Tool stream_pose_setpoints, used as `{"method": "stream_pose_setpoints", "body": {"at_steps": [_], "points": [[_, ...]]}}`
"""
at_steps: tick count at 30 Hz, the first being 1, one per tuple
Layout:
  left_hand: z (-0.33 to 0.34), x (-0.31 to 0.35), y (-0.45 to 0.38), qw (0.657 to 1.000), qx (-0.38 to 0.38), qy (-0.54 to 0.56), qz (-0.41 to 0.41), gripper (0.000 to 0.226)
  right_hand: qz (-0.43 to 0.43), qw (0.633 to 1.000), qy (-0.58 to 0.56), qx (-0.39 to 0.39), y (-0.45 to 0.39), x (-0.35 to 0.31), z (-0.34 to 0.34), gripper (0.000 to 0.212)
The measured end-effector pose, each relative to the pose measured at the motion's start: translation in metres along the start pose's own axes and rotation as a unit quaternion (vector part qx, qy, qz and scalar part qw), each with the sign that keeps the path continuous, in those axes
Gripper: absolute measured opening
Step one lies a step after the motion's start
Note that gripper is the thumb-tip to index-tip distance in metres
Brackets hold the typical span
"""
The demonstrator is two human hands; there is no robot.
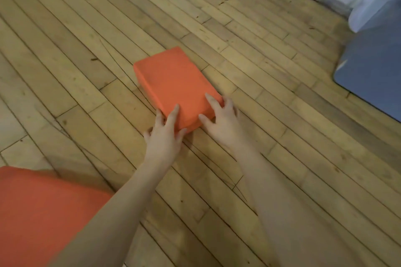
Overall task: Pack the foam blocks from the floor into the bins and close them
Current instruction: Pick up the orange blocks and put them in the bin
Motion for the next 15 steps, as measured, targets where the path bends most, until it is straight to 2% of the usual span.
{"method": "stream_pose_setpoints", "body": {"at_steps": [5, 9, 11, 15], "points": [[0.009, 0.029, 0.033, 0.992, -0.065, -0.017, 0.106, 0.061, -0.003, 0.994, -0.060, 0.096, 0.058, 0.032, -0.021, 0.062], [0.024, 0.073, 0.069, 0.982, -0.095, 0.052, 0.156, 0.062, 0.046, 0.971, -0.124, 0.197, 0.115, 0.066, -0.057, 0.056], [0.035, 0.090, 0.089, 0.978, -0.108, 0.093, 0.156, 0.063, 0.071, 0.962, -0.116, 0.239, 0.144, 0.084, -0.073, 0.055], [0.059, 0.120, 0.129, 0.971, -0.116, 0.105, 0.179, 0.056, 0.139, 0.948, -0.116, 0.261, 0.201, 0.126, -0.088, 0.075]]}}
Point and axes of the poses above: each hand's wrist, its own y-axis away from the middle knuckle, its own z-axis out of the palm, x = y × z, the point moved 9 cm from there along -y, towards the middle knuckle, and after that the axes turned 4 degrees about x, right-handed, at the moved point
